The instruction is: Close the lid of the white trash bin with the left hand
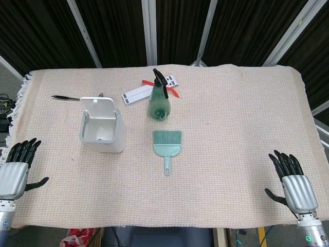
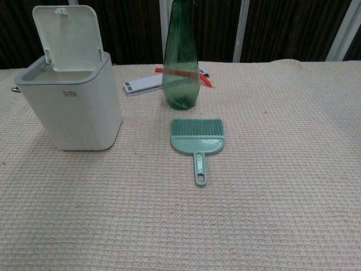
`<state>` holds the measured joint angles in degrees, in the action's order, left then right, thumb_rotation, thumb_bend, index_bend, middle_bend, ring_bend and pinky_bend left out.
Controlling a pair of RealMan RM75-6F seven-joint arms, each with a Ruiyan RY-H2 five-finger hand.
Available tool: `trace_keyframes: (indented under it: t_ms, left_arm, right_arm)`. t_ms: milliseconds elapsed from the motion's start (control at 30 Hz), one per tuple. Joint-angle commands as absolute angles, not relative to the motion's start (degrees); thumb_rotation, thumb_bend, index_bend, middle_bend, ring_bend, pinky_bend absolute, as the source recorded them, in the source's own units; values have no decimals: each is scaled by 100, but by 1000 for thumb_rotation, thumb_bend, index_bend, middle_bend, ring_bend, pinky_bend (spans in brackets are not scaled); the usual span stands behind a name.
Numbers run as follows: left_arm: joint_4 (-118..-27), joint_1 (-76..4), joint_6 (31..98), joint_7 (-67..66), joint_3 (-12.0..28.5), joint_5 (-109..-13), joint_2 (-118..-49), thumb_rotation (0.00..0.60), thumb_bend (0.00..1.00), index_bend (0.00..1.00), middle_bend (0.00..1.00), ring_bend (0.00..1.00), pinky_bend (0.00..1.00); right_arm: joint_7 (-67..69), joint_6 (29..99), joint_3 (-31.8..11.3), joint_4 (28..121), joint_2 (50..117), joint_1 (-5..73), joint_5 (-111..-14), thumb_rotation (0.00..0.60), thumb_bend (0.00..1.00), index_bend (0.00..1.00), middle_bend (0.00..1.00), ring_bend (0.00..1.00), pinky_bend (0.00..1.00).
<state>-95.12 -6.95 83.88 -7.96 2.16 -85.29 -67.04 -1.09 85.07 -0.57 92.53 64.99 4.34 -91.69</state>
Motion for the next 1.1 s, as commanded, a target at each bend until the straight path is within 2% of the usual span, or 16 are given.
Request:
trace_keyframes:
  t_ms: [33, 567, 667, 733, 800, 867, 900, 967, 1100]
  left_arm:
    - [-9512, -693, 8386, -803, 212, -8531, -6705, 600, 9, 0, 0, 0, 41]
    - [-9607, -677, 8475, -870, 257, -8541, -6689, 600, 13, 0, 0, 0, 43]
    - [-9724, -697, 8523, -961, 343, -8495, -6676, 600, 48, 0, 6, 2, 123]
    - [-9829, -726, 8553, -1034, 422, -8458, -6666, 600, 110, 0, 102, 76, 274]
    - [-9998, -797, 8593, -1147, 564, -8422, -6639, 600, 223, 0, 346, 302, 532]
    - [-10366, -1002, 8464, -1292, 805, -8322, -6496, 600, 304, 0, 529, 485, 698]
    - [-10596, -1094, 8327, -1352, 908, -8167, -6383, 600, 326, 0, 577, 531, 738]
    - [-10990, -1284, 8063, -1511, 1130, -7813, -6155, 600, 410, 0, 726, 673, 880]
    - [-11634, -1832, 7401, -1931, 1692, -6743, -5676, 600, 510, 0, 860, 792, 983]
  right_arm:
    - [-105, 8512, -57, 9248, 6499, 434, -9176, 600, 211, 0, 0, 0, 0]
    - [-83, 8490, -69, 9248, 6512, 448, -9142, 600, 210, 0, 0, 0, 0]
    - [-73, 8466, -66, 9255, 6510, 457, -9132, 600, 211, 0, 0, 0, 0]
    - [-69, 8460, -65, 9257, 6511, 462, -9138, 600, 211, 0, 0, 0, 0]
    - [-63, 8444, -65, 9257, 6518, 471, -9134, 600, 211, 0, 0, 0, 0]
    - [-41, 8408, -70, 9273, 6524, 485, -9104, 600, 211, 0, 0, 0, 0]
    - [-37, 8400, -75, 9280, 6528, 490, -9096, 600, 211, 0, 0, 0, 0]
    - [-45, 8384, -72, 9290, 6534, 497, -9093, 600, 210, 0, 0, 0, 0]
    - [-51, 8364, -64, 9308, 6542, 506, -9094, 600, 211, 0, 0, 0, 0]
